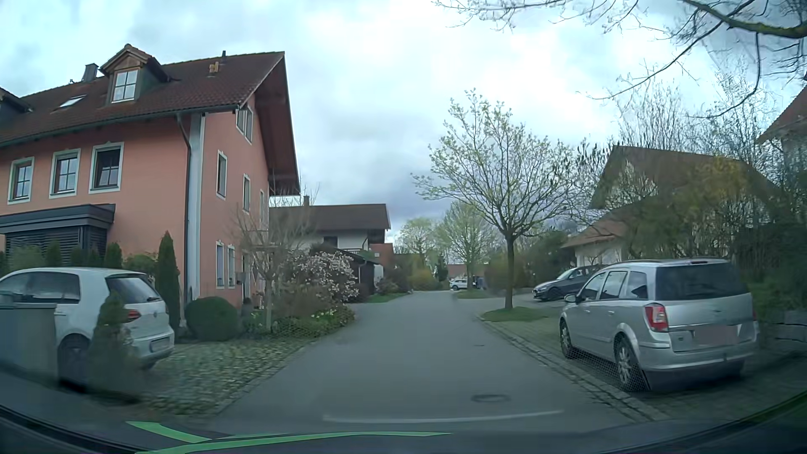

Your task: Follow the waypoints while adhering to traffic rules and regulations

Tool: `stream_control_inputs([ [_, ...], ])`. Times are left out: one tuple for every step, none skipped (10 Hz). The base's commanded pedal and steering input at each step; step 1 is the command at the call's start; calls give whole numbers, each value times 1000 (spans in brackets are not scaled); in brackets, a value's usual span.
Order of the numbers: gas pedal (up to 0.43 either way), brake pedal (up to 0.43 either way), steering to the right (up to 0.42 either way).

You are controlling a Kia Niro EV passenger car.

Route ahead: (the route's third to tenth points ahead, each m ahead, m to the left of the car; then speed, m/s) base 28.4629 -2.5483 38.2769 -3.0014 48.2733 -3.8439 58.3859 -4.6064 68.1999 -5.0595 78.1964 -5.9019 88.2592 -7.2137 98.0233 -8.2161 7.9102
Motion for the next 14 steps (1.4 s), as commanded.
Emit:
stream_control_inputs([
  [118,0,14],
  [118,0,14],
  [79,0,14],
  [79,0,14],
  [79,0,14],
  [67,0,14],
  [59,0,14],
  [59,0,15],
  [59,0,15],
  [59,0,12],
  [59,0,11],
  [59,0,11],
  [59,0,10],
  [59,0,10],
])
